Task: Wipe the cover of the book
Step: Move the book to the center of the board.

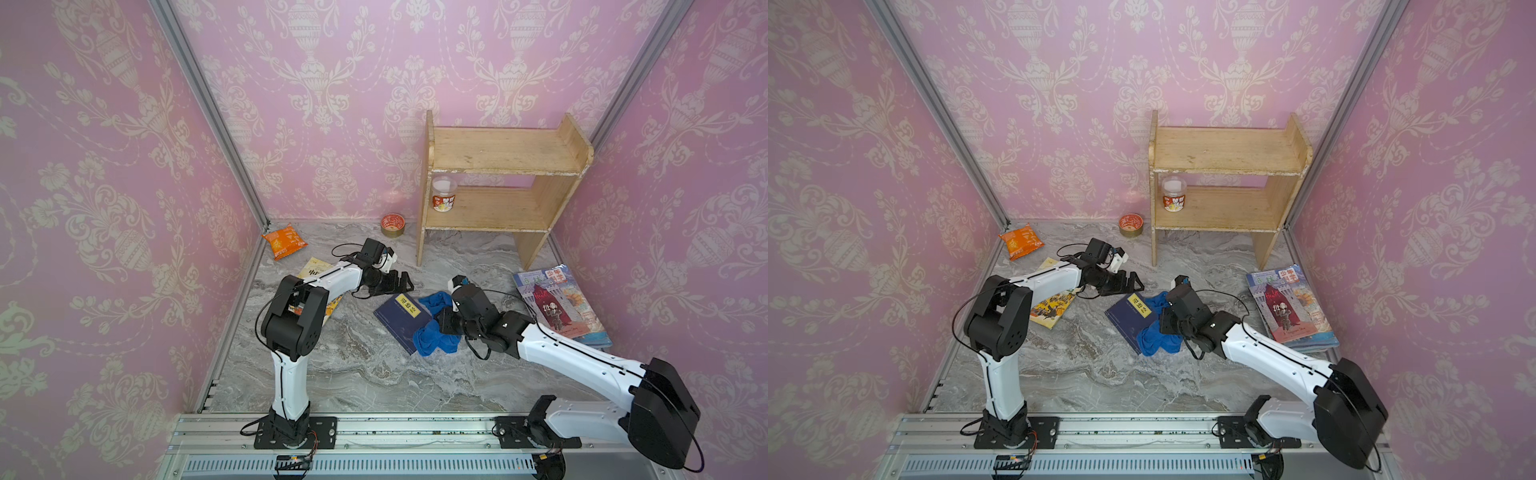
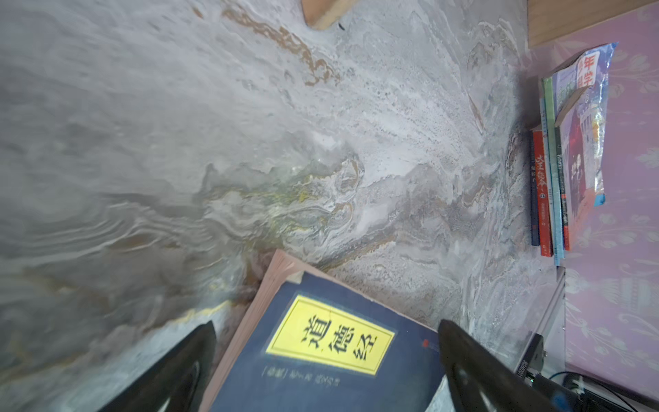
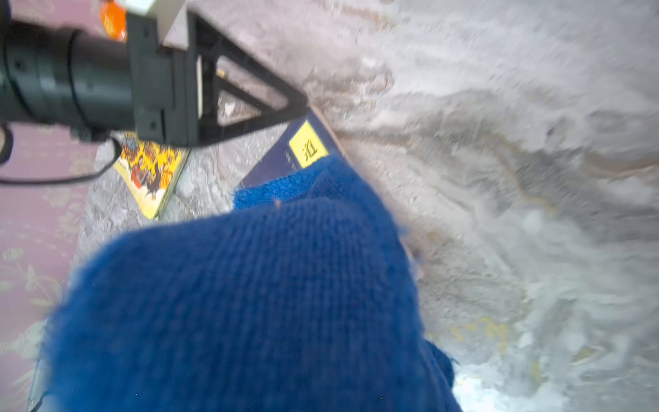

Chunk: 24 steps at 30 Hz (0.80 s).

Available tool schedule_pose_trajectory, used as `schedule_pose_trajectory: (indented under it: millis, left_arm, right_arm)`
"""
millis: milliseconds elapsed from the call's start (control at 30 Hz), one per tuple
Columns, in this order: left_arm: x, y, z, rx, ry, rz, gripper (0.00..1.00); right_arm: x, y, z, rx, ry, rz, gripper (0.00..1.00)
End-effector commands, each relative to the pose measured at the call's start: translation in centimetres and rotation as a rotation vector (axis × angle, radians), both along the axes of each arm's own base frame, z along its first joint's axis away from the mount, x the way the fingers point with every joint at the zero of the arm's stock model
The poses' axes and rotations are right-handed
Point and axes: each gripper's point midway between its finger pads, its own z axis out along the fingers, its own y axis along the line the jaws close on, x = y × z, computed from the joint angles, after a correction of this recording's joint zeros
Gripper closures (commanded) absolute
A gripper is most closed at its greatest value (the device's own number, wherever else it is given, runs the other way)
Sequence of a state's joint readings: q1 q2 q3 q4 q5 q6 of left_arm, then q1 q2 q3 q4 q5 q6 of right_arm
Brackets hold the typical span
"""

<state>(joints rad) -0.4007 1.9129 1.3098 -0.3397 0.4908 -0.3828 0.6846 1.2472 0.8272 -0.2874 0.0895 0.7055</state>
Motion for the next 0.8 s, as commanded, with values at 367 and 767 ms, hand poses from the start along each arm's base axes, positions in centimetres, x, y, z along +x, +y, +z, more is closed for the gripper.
schedule_pose_trajectory:
  millis: [367,767]
  left_arm:
    - [-7.1,4.8,-0.3,-0.035,-0.020,0.230,0.01]
    - [-8.0,0.3,-2.0,-0.115,0.007,0.170,0.01]
  right_arm:
    - [5.7,-4.4,-6.2,-0.322,0.147,-0.203,1.00]
    - [-2.7,-1.5,-11.7,-0.315,0.279,-0.120,1.00]
